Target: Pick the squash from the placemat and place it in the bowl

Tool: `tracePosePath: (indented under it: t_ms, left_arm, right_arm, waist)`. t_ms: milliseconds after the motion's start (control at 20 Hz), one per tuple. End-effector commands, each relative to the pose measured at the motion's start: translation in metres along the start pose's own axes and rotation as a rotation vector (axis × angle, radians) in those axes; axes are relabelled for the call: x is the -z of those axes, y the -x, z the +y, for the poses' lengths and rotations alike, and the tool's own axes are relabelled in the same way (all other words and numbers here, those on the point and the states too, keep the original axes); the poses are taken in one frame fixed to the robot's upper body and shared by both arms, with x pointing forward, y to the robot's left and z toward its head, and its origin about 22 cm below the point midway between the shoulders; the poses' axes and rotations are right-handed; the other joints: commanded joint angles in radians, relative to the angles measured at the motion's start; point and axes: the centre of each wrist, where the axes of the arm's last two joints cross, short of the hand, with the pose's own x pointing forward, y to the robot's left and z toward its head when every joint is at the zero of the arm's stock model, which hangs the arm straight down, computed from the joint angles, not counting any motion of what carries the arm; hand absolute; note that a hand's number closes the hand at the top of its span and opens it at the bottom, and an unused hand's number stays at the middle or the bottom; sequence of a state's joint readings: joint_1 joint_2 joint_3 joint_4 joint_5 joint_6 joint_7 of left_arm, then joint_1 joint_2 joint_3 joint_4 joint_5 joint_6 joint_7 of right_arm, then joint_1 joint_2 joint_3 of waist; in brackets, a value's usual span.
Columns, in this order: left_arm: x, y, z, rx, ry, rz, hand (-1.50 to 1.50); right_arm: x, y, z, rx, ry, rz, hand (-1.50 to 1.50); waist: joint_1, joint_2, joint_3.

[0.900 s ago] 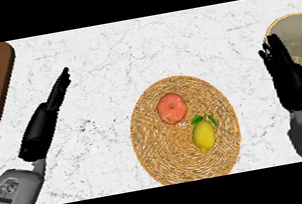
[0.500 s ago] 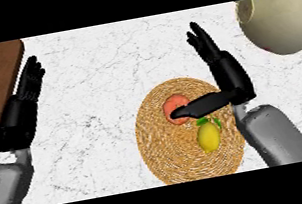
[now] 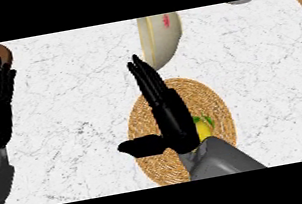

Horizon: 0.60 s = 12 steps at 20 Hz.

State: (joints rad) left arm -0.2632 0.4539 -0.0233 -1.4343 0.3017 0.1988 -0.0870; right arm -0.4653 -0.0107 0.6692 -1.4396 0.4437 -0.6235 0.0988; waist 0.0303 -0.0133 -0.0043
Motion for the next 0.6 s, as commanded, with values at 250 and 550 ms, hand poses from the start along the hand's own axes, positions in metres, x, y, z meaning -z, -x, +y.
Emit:
tracePosePath:
  t_ms: [250,550]
  left_arm:
    - [-0.01,0.002,0.032,0.015,-0.08,0.029,0.0]
    - [-0.013,0.003,0.033,-0.022,-0.055,0.04,0.0]
  right_arm:
    - [0.01,-0.059,-0.005,-0.357,-0.071,0.158,-1.5]
    - [0.009,-0.084,-0.023,-0.596,-0.345,0.37,-1.5]
  waist:
    - [-0.064,-0.016,-0.001]
    - [-0.053,-0.011,0.001]
